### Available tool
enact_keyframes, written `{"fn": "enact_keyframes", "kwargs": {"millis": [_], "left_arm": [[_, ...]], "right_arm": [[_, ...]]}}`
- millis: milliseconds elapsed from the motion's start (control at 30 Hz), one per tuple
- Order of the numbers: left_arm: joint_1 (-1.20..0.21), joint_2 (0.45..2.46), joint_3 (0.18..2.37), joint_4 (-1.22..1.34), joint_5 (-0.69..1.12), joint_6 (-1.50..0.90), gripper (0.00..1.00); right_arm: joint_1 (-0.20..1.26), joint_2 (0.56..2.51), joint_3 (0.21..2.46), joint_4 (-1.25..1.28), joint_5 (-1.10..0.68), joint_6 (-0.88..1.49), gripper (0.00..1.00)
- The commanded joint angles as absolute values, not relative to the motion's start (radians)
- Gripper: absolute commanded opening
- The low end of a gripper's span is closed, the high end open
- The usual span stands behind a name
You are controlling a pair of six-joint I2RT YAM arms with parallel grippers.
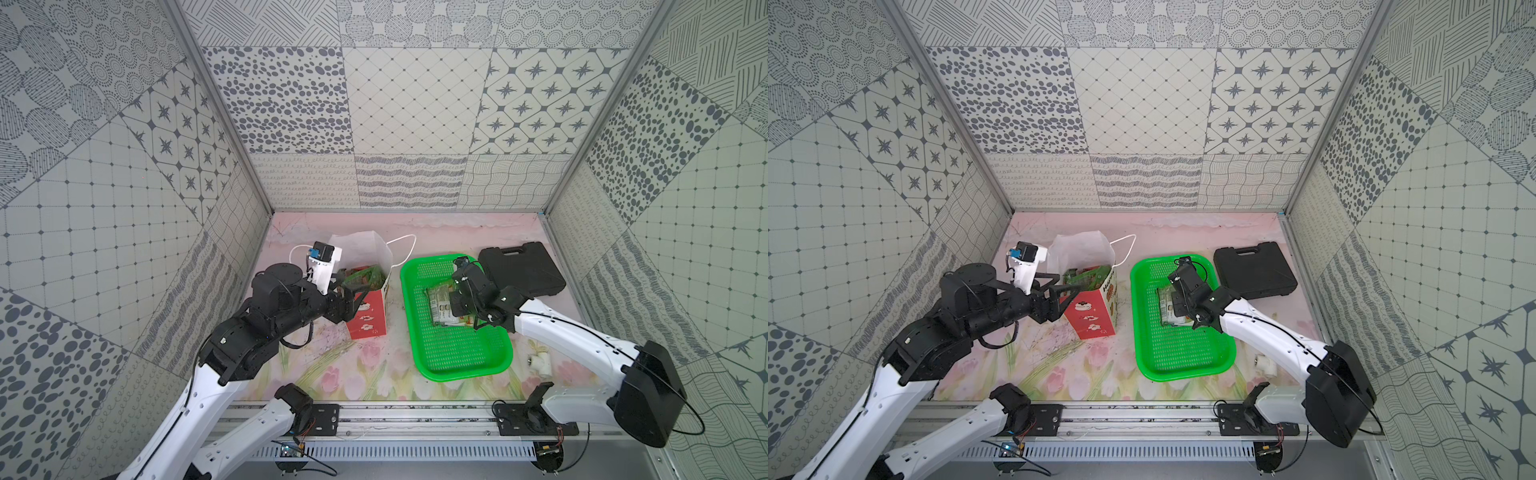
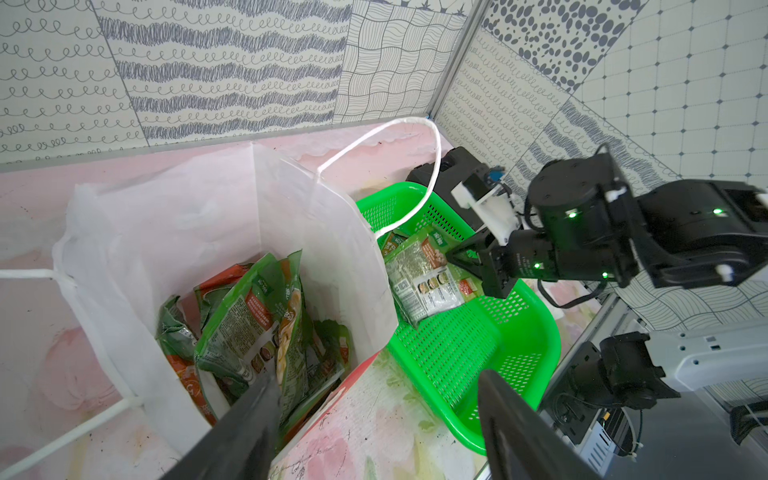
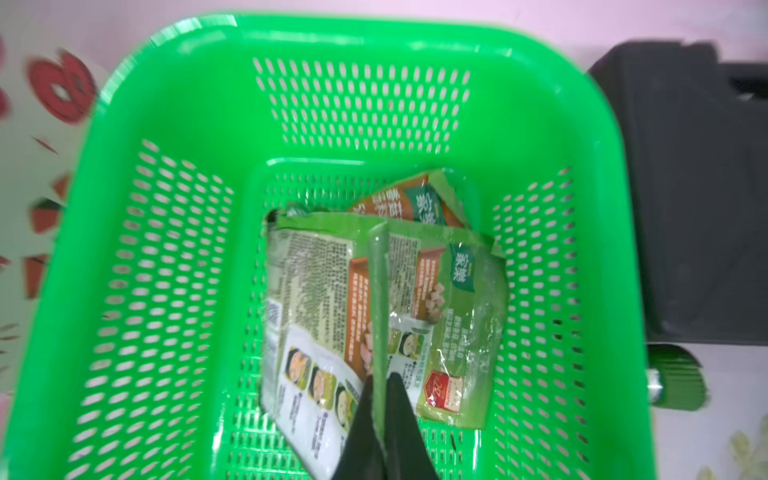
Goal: Place the condiment packets inside the bag
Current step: Pick up the condiment packet from the storage box, then place the condiment packet in the paper bag.
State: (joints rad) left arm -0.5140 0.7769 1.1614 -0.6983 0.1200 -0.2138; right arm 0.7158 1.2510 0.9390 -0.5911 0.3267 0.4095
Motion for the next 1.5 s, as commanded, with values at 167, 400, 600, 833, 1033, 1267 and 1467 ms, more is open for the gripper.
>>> {"fn": "enact_keyframes", "kwargs": {"millis": [167, 400, 600, 833, 1033, 1267, 1467], "left_arm": [[-0.514, 0.761, 1.16, -0.646, 0.119, -0.195, 0.77], [-0.514, 0.743, 1.151, -0.637, 0.1, -0.197, 0.77], [-0.513, 0.72, 1.141, -0.626, 0.078, -0.199, 0.77], [-0.515, 0.7, 1.134, -0.618, 0.059, -0.202, 0.77], [-0.513, 0.682, 1.128, -0.611, 0.048, -0.201, 0.77], [-0.514, 0.666, 1.123, -0.606, 0.041, -0.201, 0.77], [-0.513, 0.65, 1.118, -0.601, 0.034, -0.202, 0.77]], "right_arm": [[0.774, 1.124, 1.073, -0.647, 0.409, 0.277, 0.0], [0.82, 1.138, 1.273, -0.769, 0.438, 0.203, 0.0], [0.894, 1.193, 1.518, -0.839, 0.453, 0.161, 0.0], [1.003, 1.323, 1.804, -0.875, 0.484, 0.092, 0.0], [1.08, 1.475, 2.037, -0.897, 0.499, 0.031, 0.0], [1.123, 1.66, 2.265, -0.929, 0.44, 0.038, 0.0], [1.132, 1.8, 2.351, -0.964, 0.396, 0.085, 0.0]]}}
